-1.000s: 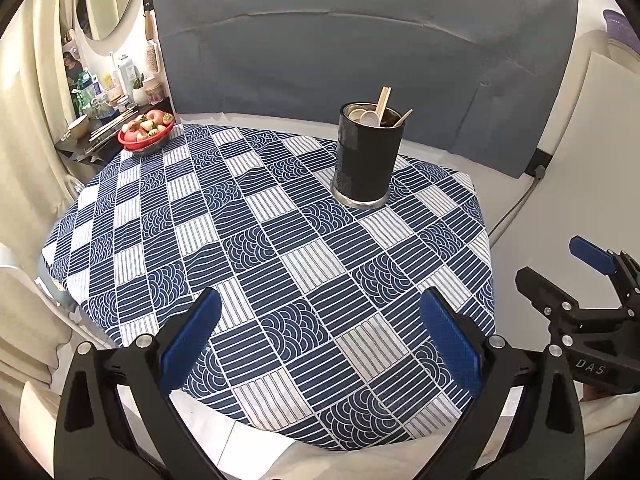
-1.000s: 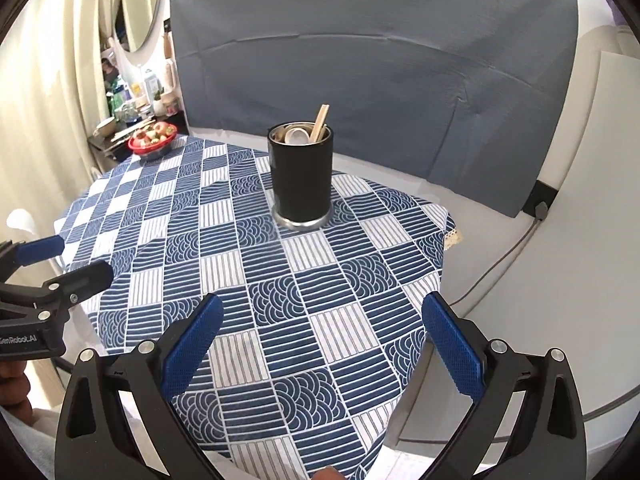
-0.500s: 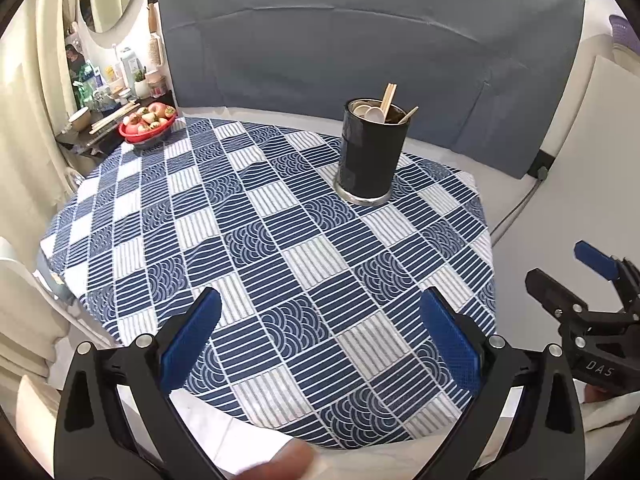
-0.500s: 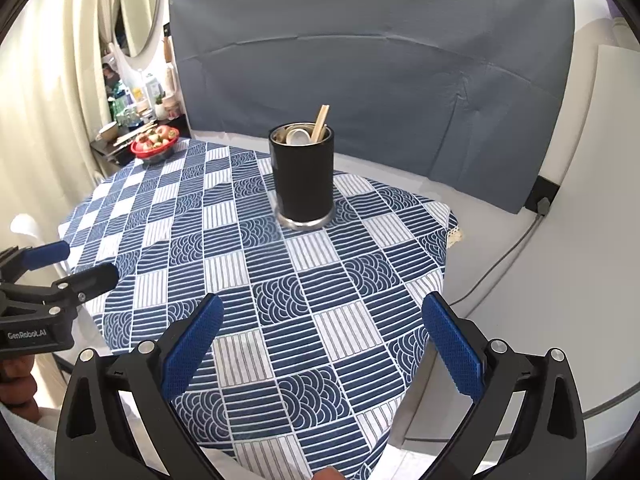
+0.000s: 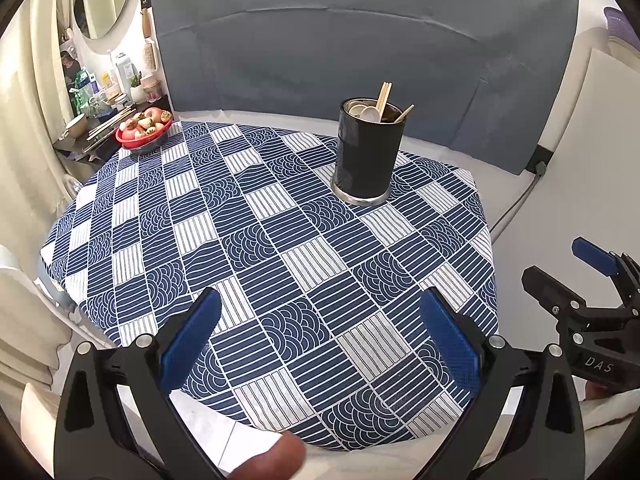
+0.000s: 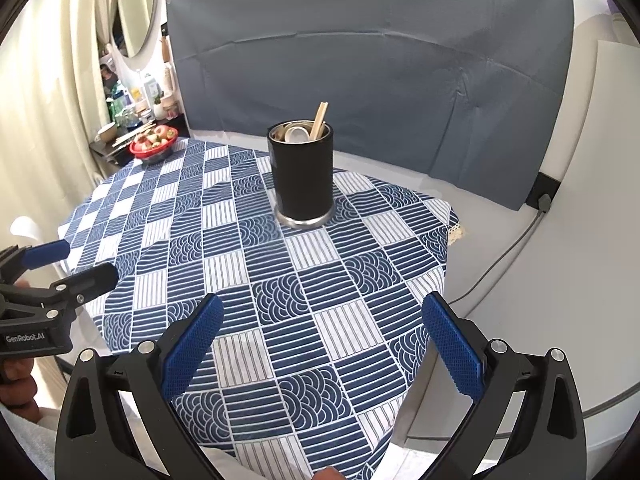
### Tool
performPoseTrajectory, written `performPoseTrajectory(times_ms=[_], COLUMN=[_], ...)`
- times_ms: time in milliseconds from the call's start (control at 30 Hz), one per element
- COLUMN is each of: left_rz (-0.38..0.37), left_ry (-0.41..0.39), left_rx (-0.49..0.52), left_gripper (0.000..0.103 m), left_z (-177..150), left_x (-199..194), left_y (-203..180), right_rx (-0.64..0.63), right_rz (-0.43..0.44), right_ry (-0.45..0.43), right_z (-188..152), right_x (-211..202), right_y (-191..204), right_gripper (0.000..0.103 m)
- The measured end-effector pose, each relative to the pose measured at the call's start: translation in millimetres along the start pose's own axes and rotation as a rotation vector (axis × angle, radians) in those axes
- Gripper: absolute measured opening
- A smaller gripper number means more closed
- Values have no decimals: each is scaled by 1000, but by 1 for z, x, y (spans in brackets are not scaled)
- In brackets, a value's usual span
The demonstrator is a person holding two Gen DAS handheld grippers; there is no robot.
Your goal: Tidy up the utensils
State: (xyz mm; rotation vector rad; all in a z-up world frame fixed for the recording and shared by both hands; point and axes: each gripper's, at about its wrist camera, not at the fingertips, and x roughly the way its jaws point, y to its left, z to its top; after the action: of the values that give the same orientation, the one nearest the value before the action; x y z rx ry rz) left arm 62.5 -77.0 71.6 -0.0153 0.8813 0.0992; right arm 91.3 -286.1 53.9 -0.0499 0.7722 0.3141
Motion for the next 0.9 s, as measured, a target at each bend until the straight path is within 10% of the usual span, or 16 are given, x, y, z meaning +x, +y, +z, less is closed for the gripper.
performPoseTrajectory(times_ms=[900], left_rz=[-8], left_ry=[3], left_rx=[9], left_gripper=[97], left_z=[2], left_x=[5], left_y=[3], right_rx=[3], right_rz=[-11], right_ry=[18], right_z=[0], right_x=[6], right_y=[2], right_gripper=[95])
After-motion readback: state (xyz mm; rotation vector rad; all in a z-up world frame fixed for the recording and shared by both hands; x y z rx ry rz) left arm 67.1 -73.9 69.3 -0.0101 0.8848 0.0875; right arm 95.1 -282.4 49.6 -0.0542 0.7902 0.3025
